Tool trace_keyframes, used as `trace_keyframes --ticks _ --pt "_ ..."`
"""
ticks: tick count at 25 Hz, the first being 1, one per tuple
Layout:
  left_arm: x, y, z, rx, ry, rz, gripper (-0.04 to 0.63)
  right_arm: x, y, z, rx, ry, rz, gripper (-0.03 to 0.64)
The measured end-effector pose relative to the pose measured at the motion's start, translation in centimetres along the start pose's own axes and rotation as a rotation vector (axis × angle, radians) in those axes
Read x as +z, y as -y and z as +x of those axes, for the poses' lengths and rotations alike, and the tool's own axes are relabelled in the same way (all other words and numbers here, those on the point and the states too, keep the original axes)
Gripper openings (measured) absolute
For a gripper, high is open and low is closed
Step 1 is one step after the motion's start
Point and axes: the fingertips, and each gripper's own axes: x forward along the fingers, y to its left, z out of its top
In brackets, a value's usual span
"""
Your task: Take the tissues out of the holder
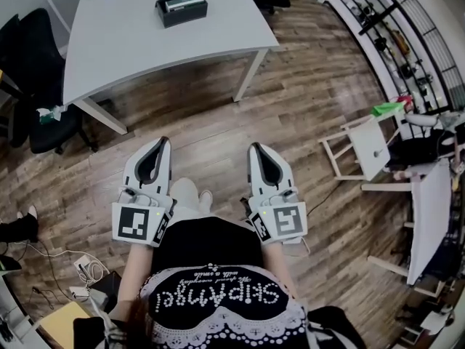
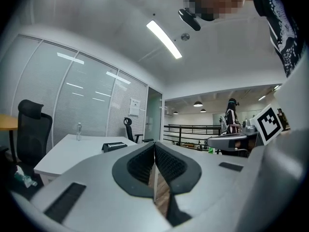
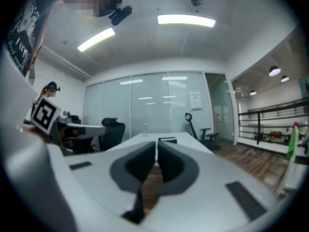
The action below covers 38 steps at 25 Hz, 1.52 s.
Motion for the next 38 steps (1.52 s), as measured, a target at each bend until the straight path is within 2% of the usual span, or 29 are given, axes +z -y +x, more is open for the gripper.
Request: trace_keyframes --ticks 6,13,28,38 --pt "-0.7 0.8 0.2 0.011 -0.022 -0.022 0.034 -0.9 1.3 -0.7 0.002 -0.011 0.028 0.035" --pt "-1.1 -0.9 2.3 0.025 -0.035 -0.038 0.034 -1.3 2.6 1.6 -0.003 -0.027 0.054 0.035" --pt "-0.6 -11.7 12.4 0.044 -0.057 -0.075 0.034 0.8 3.8 16.4 0.017 -0.044 0.071 0.035" --pt "-0.9 -16.6 15.4 0.042 -0.064 -0.107 0.034 1.1 3.9 21.4 -0.023 -0.044 0.068 0.035"
